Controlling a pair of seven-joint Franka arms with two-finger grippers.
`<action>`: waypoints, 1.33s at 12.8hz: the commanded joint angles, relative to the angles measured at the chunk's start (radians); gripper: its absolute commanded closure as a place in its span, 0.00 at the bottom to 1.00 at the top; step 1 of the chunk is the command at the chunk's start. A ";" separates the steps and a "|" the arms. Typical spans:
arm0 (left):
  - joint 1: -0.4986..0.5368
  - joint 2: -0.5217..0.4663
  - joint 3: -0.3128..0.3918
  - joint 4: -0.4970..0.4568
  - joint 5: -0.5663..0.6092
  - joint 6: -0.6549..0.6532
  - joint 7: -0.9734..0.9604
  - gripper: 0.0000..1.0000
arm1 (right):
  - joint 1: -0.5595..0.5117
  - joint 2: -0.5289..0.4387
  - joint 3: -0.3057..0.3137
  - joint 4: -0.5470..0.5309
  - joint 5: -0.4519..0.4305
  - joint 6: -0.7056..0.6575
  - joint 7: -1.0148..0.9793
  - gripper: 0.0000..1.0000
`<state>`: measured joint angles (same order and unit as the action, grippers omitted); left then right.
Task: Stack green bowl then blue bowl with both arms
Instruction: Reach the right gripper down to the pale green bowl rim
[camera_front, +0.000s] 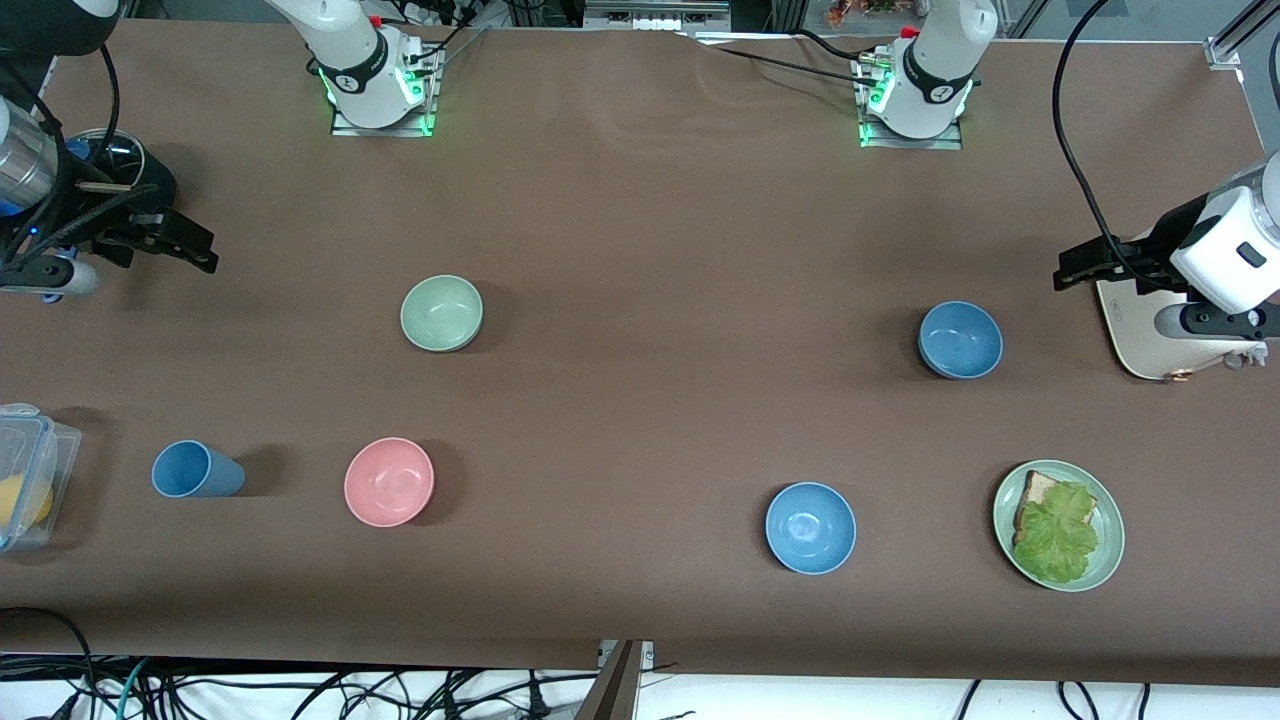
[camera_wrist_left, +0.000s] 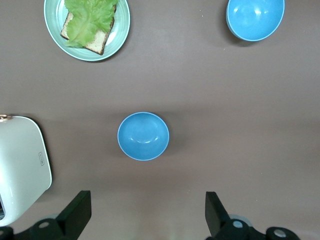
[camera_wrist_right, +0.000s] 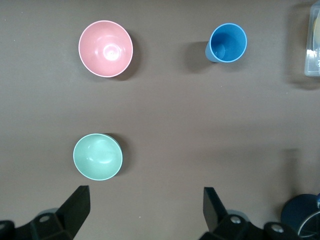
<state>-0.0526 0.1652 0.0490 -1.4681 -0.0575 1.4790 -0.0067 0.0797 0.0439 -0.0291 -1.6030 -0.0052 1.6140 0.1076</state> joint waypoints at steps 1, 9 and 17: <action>-0.006 0.004 0.003 0.012 0.008 -0.003 0.021 0.00 | -0.003 0.010 0.009 0.018 0.002 -0.036 -0.008 0.00; -0.004 0.004 0.003 0.012 0.007 -0.003 0.016 0.00 | 0.012 -0.097 0.112 -0.466 0.040 0.356 0.112 0.00; -0.003 0.007 0.003 0.014 0.007 -0.003 0.017 0.00 | 0.040 0.011 0.192 -0.839 0.040 0.947 0.251 0.00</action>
<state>-0.0535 0.1660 0.0491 -1.4681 -0.0575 1.4795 -0.0067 0.1097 0.0297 0.1539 -2.4111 0.0251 2.4762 0.3238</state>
